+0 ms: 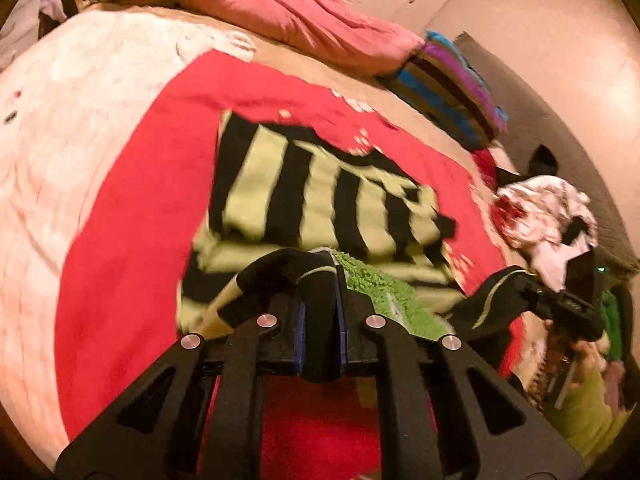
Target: Fold small clothes
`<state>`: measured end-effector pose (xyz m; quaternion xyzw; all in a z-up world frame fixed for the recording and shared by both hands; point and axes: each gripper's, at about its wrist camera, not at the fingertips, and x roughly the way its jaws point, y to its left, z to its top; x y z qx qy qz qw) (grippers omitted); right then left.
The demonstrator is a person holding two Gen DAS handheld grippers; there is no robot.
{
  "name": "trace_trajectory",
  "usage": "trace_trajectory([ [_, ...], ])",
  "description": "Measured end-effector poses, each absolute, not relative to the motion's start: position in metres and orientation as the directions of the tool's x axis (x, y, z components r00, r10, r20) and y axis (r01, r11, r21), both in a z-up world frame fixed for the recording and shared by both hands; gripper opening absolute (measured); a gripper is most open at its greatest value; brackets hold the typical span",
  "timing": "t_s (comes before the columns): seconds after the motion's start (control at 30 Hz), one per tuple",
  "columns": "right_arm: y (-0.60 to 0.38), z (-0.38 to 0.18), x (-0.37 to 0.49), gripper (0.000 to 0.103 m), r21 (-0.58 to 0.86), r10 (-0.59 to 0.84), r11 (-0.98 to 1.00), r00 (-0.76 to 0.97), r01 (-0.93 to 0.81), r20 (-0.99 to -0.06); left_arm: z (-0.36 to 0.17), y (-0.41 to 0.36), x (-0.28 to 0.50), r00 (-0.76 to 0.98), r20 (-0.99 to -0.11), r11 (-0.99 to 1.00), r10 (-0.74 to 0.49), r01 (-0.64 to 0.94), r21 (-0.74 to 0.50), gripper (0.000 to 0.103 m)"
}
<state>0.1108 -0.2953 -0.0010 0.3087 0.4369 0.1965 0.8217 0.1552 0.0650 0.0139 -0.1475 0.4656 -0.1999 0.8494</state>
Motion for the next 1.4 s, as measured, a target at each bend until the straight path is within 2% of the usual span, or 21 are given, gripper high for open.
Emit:
trace_trajectory([
  [0.23,-0.311,-0.034,0.180,0.016,0.647,0.508,0.760,0.562,0.065,-0.653,-0.023,0.056,0.216,0.485,-0.795,0.927,-0.363,0.103,-0.360,0.008],
  [0.37,-0.313,-0.066,0.186,0.022,0.648,0.504,0.751,0.524,0.127,-0.687,-0.035,0.068,0.209,0.516,-0.787,0.931,-0.337,0.055,-0.362,0.021],
  [0.43,-0.318,-0.074,0.179,0.030,0.674,0.520,0.727,0.537,0.130,-0.665,-0.032,0.075,0.198,0.544,-0.774,0.935,-0.323,0.058,-0.350,0.028],
  [0.5,-0.324,-0.077,0.169,0.048,0.697,0.535,0.708,0.556,0.116,-0.636,-0.030,0.083,0.187,0.560,-0.765,0.937,-0.318,0.063,-0.343,0.029],
  [0.67,-0.337,-0.066,0.150,0.080,0.683,0.487,0.724,0.626,0.101,-0.609,-0.025,0.092,0.166,0.579,-0.771,0.959,-0.267,0.077,-0.274,0.032],
  [0.83,-0.341,-0.048,0.143,0.081,0.533,0.381,0.845,0.646,0.046,-0.661,-0.026,0.090,0.163,0.577,-0.783,0.972,-0.231,0.103,-0.212,0.038],
  [0.93,-0.326,-0.041,0.139,0.081,0.360,0.298,0.932,0.636,-0.034,-0.711,-0.023,0.084,0.169,0.575,-0.785,0.973,-0.231,0.135,-0.188,0.045],
  [1.03,-0.305,-0.039,0.137,0.081,0.188,0.232,0.973,0.635,-0.137,-0.737,-0.019,0.071,0.179,0.583,-0.788,0.976,-0.199,0.194,-0.104,0.047],
  [1.13,-0.285,-0.043,0.141,0.081,0.043,0.178,0.973,0.625,-0.226,-0.760,-0.020,0.057,0.196,0.566,-0.806,0.967,-0.173,0.252,-0.030,0.057],
  [1.23,-0.267,-0.049,0.151,0.081,-0.113,0.109,0.946,0.626,-0.304,-0.773,-0.022,0.045,0.212,0.553,-0.818,0.954,-0.158,0.298,0.017,0.057],
  [1.4,-0.256,-0.061,0.173,0.081,-0.169,0.103,0.907,0.591,-0.387,-0.800,-0.032,0.030,0.240,0.504,-0.846,0.945,-0.173,0.326,0.002,0.057],
])
